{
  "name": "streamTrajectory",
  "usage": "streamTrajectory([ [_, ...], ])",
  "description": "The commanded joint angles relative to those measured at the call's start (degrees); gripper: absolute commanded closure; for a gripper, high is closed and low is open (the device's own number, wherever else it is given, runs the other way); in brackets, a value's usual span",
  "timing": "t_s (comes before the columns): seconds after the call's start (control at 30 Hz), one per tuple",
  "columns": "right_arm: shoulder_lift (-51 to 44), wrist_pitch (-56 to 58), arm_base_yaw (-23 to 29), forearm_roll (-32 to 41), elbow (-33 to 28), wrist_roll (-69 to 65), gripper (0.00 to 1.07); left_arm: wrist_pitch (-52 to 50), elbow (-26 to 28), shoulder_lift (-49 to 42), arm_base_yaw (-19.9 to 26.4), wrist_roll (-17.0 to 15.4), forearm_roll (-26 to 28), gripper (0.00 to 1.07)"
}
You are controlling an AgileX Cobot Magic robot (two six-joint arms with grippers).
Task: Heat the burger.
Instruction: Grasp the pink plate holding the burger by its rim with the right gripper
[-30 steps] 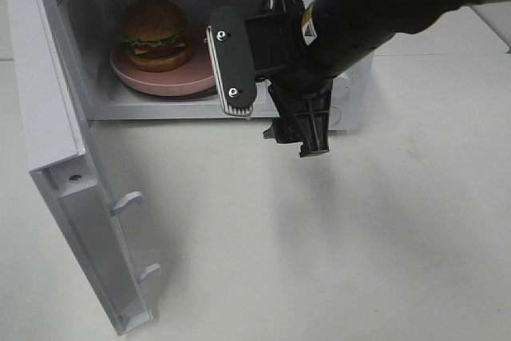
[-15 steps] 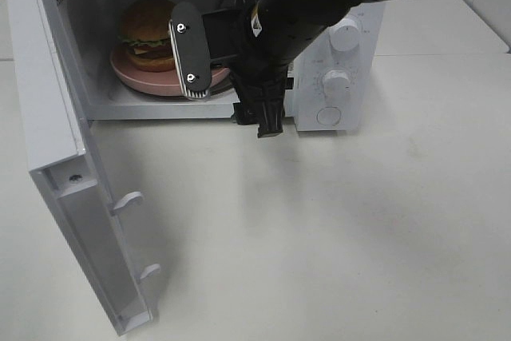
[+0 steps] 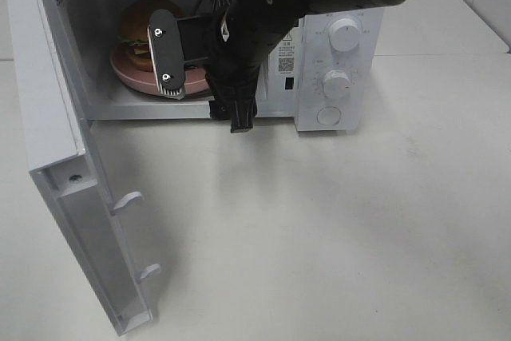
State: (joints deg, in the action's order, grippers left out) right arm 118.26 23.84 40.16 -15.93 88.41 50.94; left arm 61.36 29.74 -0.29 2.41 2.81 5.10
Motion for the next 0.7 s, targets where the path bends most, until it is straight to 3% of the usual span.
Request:
streamTrajectory([
  [0.03,2.46,0.80,-0.17,0.06,2.92,-1.95,0.24,-0.23,-0.17,-0.29,0.00,-0.40,0.06,0.06],
  [0.43,9.17,1.66,-0.86,0.34,11.80,-2.52,0.24,-0.23,-0.17,-0.29,0.00,-0.40,0.06,0.06],
  [0.7,11.57,1.55,-0.86,0.06,14.27,-2.35,0.25,-0.23,-0.17,-0.29,0.00,-0.40,0.06,0.06],
])
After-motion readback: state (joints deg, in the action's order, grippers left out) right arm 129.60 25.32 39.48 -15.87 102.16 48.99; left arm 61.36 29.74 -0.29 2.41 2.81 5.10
